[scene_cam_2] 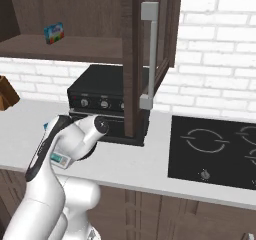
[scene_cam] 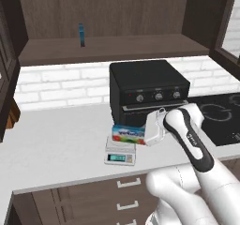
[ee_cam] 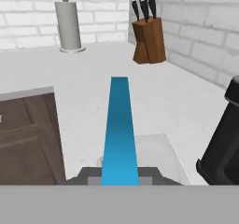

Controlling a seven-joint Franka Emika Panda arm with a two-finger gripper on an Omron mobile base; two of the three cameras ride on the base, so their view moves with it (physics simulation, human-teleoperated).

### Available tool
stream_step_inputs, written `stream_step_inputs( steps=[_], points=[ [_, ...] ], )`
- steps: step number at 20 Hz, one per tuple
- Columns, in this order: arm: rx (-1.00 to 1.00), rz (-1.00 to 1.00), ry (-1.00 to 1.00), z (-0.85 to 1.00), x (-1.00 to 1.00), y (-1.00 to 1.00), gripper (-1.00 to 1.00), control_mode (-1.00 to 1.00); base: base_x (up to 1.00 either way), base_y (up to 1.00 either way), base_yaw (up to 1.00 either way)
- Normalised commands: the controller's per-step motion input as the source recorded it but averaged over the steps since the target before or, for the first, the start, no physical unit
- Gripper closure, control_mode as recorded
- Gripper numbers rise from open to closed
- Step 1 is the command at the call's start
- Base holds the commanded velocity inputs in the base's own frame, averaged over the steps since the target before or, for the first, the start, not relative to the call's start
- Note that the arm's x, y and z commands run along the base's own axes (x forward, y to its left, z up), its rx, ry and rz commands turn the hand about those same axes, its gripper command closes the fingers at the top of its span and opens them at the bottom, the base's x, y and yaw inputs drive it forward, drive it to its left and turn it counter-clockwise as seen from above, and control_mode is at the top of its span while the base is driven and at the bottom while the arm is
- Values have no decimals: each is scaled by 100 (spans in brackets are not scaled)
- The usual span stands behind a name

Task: Pick the boxed food and place it on the digital scale for weighing, and close the cabinet.

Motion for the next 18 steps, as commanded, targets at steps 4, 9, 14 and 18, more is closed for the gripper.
stream_step_inputs(
  steps=[4, 9, 14, 18],
  points=[
    [0, 0, 0, -19, 24, 15, 100, -100, 0, 0, 0],
    [0, 0, 0, -27, 27, 7, 100, -100, 0, 0, 0],
    [0, 0, 0, -44, 12, 11, 100, -100, 0, 0, 0],
    [0, 0, 0, -39, 13, 9, 100, -100, 0, 0, 0]
  ],
)
